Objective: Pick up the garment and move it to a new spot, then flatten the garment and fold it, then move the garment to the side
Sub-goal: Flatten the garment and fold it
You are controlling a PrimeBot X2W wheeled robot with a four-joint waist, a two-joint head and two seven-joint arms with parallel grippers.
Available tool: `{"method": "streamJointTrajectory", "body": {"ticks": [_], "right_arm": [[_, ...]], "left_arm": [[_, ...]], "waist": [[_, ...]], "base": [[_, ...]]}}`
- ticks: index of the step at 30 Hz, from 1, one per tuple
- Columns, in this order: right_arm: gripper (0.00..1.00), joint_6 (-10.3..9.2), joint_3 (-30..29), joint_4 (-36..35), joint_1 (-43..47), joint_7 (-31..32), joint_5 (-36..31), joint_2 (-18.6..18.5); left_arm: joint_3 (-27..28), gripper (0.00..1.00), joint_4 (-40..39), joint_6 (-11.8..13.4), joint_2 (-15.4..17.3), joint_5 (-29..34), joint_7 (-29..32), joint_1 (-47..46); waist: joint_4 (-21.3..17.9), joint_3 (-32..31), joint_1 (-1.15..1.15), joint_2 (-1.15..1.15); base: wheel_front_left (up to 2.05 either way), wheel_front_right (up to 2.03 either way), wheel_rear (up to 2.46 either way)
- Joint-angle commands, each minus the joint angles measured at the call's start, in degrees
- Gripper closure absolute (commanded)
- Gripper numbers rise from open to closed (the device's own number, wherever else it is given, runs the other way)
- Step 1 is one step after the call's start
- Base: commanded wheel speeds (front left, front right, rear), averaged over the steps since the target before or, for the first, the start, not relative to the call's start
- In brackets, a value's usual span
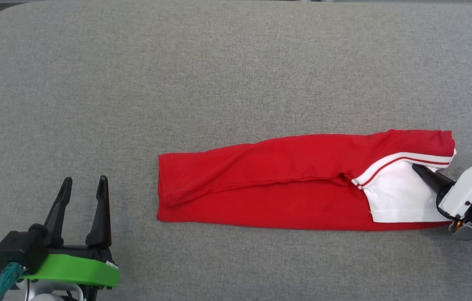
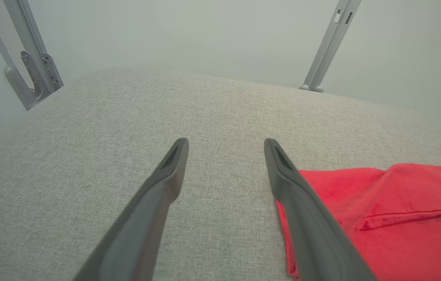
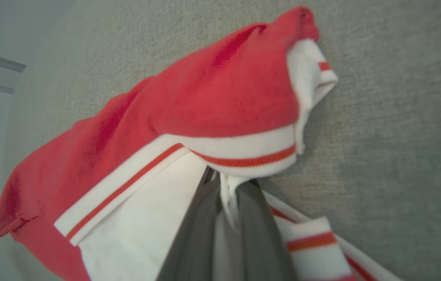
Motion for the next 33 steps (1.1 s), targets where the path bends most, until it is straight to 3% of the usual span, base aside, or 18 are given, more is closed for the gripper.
{"method": "streamJointTrajectory", "body": {"ticks": [1,6,13,16,19,26,33], "right_arm": [[1.0,0.08,-0.2,0.6,0.9,0.7,1.2,0.0],[1.0,0.07,-4.4,0.6,0.7,1.4,4.8,-2.4],[1.0,0.06,-11.6,0.9,2.2,4.3,4.8,-6.8],[1.0,0.07,-15.1,-2.9,2.8,5.1,5.0,-8.0],[1.0,0.07,-13.8,-8.5,3.5,7.0,4.1,-7.6],[1.0,0.07,0.0,-23.8,3.0,9.4,-0.2,-0.6],[1.0,0.08,15.4,-21.5,-1.9,7.2,-9.6,13.2]], "left_arm": [[0.6,0.0,0.5,-0.9,-0.4,0.6,-0.3,-1.0],[3.2,0.0,4.0,-6.0,-2.1,2.8,-0.2,-0.3],[7.4,0.0,8.1,-11.6,-4.5,6.1,-0.2,1.0],[9.7,0.0,9.6,-13.2,-6.5,7.8,-0.2,1.7],[10.8,0.0,10.4,-14.0,-7.3,9.4,-0.2,2.1],[12.0,0.0,11.5,-15.2,-8.5,11.8,-0.2,1.8],[11.6,0.0,11.3,-15.5,-9.0,13.3,-0.2,0.1]], "waist": [[0.3,-0.5,0.0,0.13],[-0.1,-2.1,0.0,0.13],[-0.8,-3.5,0.0,0.13],[-1.0,-4.2,0.0,0.13],[-1.2,-4.5,0.0,0.13],[-3.0,-3.3,0.0,0.13],[-4.9,-0.7,0.0,0.13]], "base": [[0.0,0.0,0.0],[0.0,0.0,0.0],[0.0,0.0,0.0],[0.0,0.0,0.0],[0.0,0.0,0.0],[0.0,0.0,0.0],[0.0,0.0,0.0]]}}
